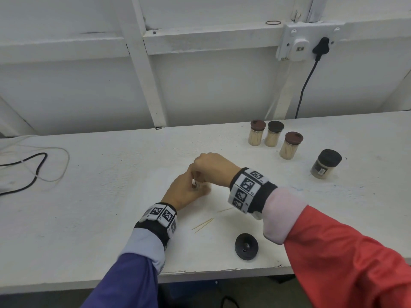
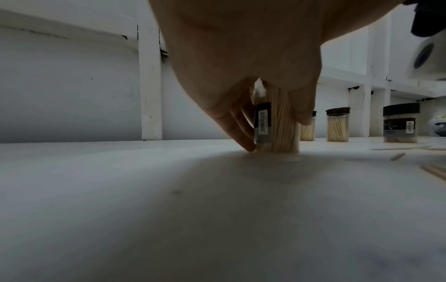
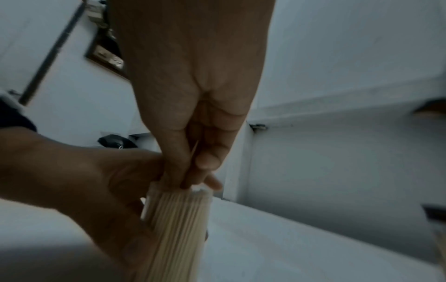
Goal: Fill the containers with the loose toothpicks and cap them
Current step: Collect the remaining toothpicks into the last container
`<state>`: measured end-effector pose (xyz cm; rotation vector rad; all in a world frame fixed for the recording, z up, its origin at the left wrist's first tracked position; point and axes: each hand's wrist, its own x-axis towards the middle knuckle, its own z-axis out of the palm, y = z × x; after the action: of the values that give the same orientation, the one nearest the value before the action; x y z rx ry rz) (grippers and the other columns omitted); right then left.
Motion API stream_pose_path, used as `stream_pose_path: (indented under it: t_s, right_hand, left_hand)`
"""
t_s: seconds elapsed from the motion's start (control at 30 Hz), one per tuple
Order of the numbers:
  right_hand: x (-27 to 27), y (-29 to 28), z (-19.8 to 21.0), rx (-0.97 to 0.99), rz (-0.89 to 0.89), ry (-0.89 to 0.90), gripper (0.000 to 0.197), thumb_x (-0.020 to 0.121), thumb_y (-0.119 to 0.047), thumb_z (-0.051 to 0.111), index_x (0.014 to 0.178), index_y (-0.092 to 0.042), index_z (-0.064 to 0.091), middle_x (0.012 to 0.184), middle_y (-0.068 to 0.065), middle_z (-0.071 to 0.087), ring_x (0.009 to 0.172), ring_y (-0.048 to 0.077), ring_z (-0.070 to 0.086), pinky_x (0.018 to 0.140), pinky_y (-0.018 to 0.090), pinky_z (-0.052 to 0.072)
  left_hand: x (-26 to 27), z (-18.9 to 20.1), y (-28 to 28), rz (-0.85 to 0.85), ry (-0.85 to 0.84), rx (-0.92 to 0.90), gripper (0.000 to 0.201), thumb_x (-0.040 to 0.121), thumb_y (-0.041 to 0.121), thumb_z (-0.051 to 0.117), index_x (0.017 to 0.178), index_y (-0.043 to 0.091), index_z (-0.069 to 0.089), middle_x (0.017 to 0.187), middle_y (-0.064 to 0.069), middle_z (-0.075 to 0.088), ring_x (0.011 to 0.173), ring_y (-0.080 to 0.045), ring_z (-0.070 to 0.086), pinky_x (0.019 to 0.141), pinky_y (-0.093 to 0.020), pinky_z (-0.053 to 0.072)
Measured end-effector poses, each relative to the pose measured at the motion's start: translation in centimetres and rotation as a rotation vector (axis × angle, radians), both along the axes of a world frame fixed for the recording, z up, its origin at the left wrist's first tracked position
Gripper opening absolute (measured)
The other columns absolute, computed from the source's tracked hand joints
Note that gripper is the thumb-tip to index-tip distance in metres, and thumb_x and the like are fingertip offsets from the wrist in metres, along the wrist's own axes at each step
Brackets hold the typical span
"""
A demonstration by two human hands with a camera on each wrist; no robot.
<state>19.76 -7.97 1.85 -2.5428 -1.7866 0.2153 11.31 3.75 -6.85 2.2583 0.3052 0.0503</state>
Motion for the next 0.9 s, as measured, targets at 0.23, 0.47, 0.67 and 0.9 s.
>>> stream_pose_path:
  t_s: [0.23, 0.47, 0.67, 0.9]
  right_hand:
    - [1.7, -3.6, -0.8, 0.392, -0.165, 0.226, 0.012, 0.094, -0.03, 0.058, 0.103, -0.025, 0.064, 0.097, -0.016, 0.058, 0.075, 0.001, 0.046, 0.065, 0.023, 0.033]
    - [2.1, -8.2, -2.8, 0.133, -0.168, 0.314, 0.005, 0.086, -0.024, 0.069, 0.089, -0.022, 0.073, 0.088, -0.011, 0.066, 0.068, -0.001, 0.049, 0.068, 0.024, 0.038]
    - [-0.3, -7.6, -5.1, -0.152, 0.011, 0.139, 0.013, 0.087, -0.019, 0.063, 0.094, -0.019, 0.074, 0.099, -0.001, 0.07, 0.091, 0.02, 0.061, 0.069, 0.027, 0.039]
    - [-0.2, -7.3, -4.9, -0.186, 0.046, 0.144, 0.006, 0.085, -0.018, 0.057, 0.088, -0.015, 0.061, 0.091, 0.001, 0.065, 0.081, 0.024, 0.059, 0.065, 0.028, 0.037]
  left_hand:
    - [-0.3, 0.2, 0.1, -0.047, -0.049, 0.023, 0.076, 0.073, 0.05, 0.072, 0.137, 0.046, 0.03, 0.12, 0.018, 0.058, 0.099, -0.007, 0.063, 0.093, -0.042, 0.05]
    - [-0.9, 1.3, -0.2, -0.13, -0.366, 0.211, 0.039, 0.096, 0.044, 0.055, 0.135, 0.044, 0.049, 0.133, 0.021, 0.047, 0.123, 0.002, 0.045, 0.094, -0.024, 0.043]
    - [-0.6, 0.9, 0.0, -0.091, -0.445, 0.188, 0.018, 0.098, 0.035, 0.054, 0.105, 0.028, 0.068, 0.115, 0.018, 0.056, 0.107, -0.001, 0.054, 0.087, -0.024, 0.046]
    - [-0.4, 0.2, 0.2, -0.038, -0.478, 0.113, 0.026, 0.091, 0.036, 0.055, 0.095, 0.016, 0.071, 0.11, 0.012, 0.059, 0.096, -0.007, 0.06, 0.083, -0.036, 0.054]
